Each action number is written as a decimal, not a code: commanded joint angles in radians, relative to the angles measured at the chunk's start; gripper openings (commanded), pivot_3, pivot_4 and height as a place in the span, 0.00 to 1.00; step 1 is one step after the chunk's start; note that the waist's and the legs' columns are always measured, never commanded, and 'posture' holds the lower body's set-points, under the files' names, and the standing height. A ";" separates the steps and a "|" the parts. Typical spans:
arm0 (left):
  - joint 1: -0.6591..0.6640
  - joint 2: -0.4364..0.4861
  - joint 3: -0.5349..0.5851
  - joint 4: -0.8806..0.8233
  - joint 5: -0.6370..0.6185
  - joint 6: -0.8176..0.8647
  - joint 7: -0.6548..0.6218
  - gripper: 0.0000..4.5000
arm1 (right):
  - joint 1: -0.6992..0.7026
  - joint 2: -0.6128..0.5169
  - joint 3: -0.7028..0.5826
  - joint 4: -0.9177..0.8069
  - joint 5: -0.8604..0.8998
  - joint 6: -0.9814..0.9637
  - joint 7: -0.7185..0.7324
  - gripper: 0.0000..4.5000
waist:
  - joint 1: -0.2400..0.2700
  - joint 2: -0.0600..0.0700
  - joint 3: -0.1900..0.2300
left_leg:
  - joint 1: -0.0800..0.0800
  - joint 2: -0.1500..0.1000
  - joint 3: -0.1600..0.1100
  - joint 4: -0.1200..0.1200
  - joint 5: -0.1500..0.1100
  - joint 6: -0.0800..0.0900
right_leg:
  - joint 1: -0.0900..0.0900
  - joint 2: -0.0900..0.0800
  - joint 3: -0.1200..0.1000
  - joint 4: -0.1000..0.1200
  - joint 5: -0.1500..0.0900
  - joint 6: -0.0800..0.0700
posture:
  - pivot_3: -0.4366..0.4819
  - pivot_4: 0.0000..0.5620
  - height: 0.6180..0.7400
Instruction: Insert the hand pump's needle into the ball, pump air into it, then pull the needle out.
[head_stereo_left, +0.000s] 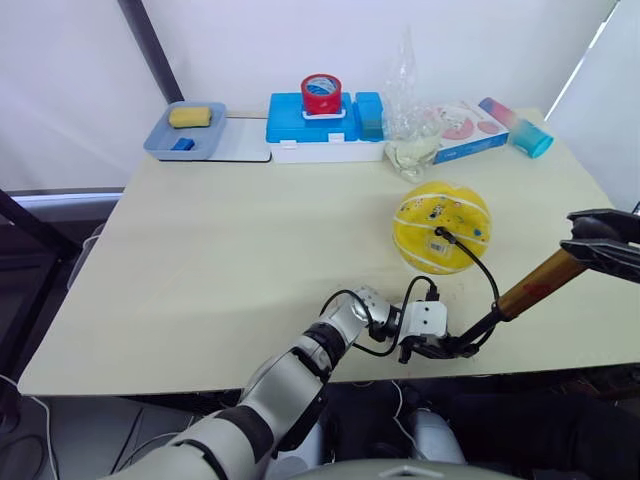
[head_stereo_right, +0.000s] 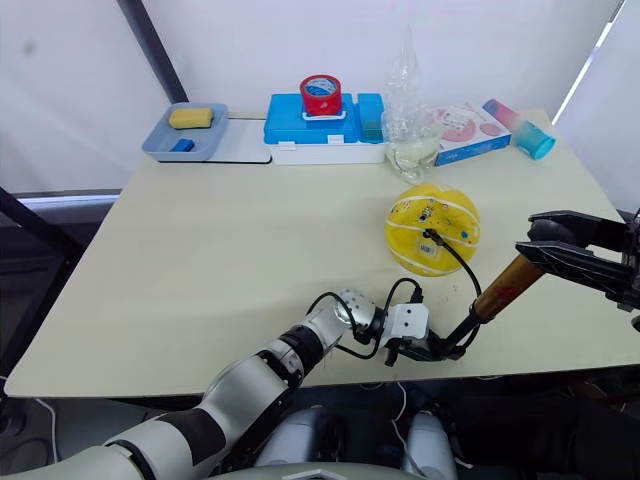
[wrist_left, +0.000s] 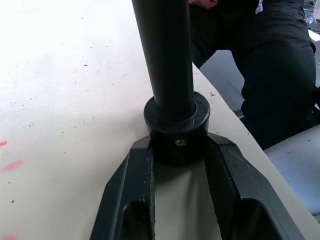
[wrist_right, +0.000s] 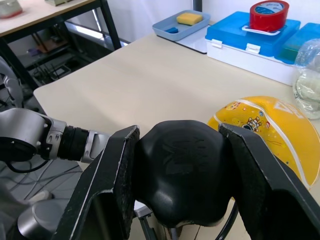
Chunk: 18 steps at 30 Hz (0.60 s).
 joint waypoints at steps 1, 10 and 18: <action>0.008 -0.064 -0.041 0.050 0.054 0.021 -0.017 0.21 | 0.072 0.047 0.140 -0.056 -0.190 -0.075 -0.029 0.45 | -0.004 0.000 -0.003 | 0.001 0.000 0.000 0.001 -0.001 0.001 | 0.001 -0.001 0.000 0.000 0.000 0.000 | 0.48 0.27 0.91; 0.009 -0.062 -0.042 0.048 0.060 0.001 -0.001 0.21 | 0.166 0.226 0.489 -0.024 -0.516 -0.336 -0.073 0.45 | -0.011 0.003 -0.010 | 0.002 -0.001 0.000 0.002 0.000 -0.002 | 0.003 -0.004 -0.005 0.000 0.000 0.001 | 0.48 0.27 0.91; 0.006 -0.063 -0.037 0.049 0.056 0.019 -0.021 0.21 | 0.180 0.282 0.510 0.015 -0.578 -0.470 -0.075 0.45 | -0.014 0.000 -0.013 | 0.006 -0.001 0.000 0.001 -0.002 0.001 | 0.006 -0.005 -0.007 0.001 0.000 0.001 | 0.48 0.27 0.91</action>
